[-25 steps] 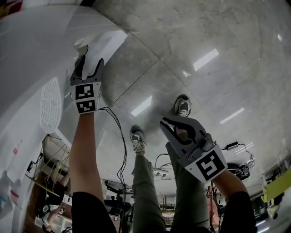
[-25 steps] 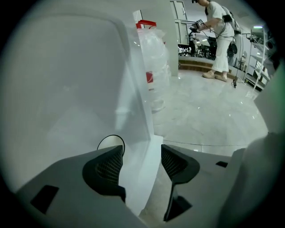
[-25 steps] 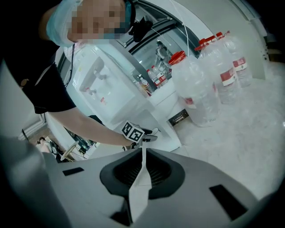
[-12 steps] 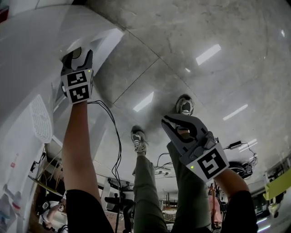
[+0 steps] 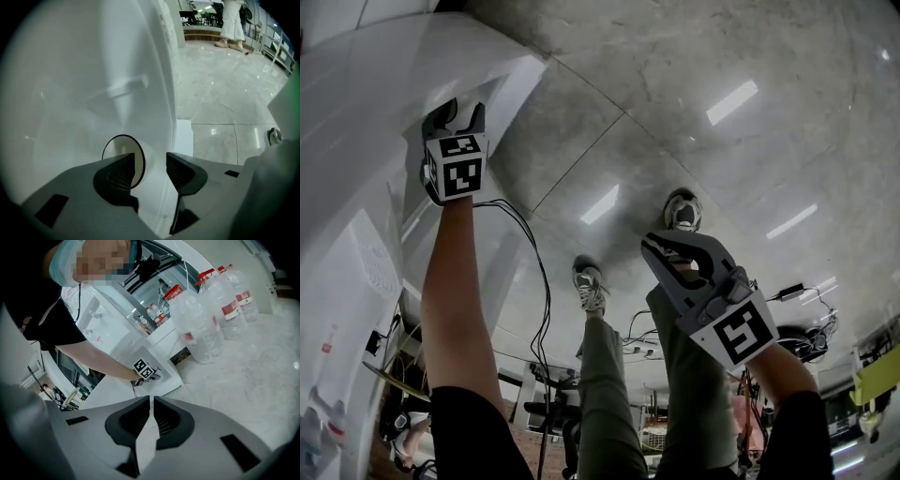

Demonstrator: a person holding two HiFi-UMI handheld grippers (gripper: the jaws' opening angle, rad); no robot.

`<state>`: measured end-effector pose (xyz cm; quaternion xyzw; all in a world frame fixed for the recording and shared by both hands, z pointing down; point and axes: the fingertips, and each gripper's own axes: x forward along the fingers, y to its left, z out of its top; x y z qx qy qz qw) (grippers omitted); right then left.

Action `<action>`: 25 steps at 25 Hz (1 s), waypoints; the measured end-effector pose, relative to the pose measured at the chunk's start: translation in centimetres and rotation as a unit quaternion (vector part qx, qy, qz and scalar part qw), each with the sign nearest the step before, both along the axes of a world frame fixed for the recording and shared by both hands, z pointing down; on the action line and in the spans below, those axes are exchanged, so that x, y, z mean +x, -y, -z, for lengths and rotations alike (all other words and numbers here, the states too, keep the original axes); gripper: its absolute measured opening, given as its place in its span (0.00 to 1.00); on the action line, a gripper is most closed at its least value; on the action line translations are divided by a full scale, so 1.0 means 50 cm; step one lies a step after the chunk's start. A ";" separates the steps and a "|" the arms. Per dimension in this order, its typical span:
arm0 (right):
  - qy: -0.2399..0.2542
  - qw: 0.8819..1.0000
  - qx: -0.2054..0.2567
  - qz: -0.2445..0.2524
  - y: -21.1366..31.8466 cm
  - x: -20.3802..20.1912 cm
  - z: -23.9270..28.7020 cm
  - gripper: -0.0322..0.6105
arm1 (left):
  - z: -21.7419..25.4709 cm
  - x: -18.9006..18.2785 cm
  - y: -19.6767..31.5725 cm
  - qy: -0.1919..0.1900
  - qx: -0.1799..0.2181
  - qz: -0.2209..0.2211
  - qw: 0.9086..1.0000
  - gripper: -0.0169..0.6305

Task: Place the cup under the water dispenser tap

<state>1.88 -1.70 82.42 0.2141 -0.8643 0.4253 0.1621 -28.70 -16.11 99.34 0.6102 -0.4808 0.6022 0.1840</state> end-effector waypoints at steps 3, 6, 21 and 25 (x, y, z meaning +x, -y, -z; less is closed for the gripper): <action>-0.001 1.000 0.002 -0.005 0.005 0.009 -0.002 0.12 | -0.001 0.003 0.002 0.018 0.003 -0.010 1.000 0.21; -0.003 1.000 0.002 -0.011 0.008 0.019 -0.005 0.12 | 0.000 0.003 0.004 0.030 0.003 -0.013 0.999 0.17; -0.009 0.999 0.012 -0.043 0.009 0.031 0.072 0.12 | 0.026 0.055 -0.065 0.005 -0.018 -0.033 0.999 0.13; -0.006 0.998 0.024 -0.051 0.001 0.021 0.119 0.12 | 0.059 0.091 -0.092 -0.017 -0.022 -0.040 0.999 0.13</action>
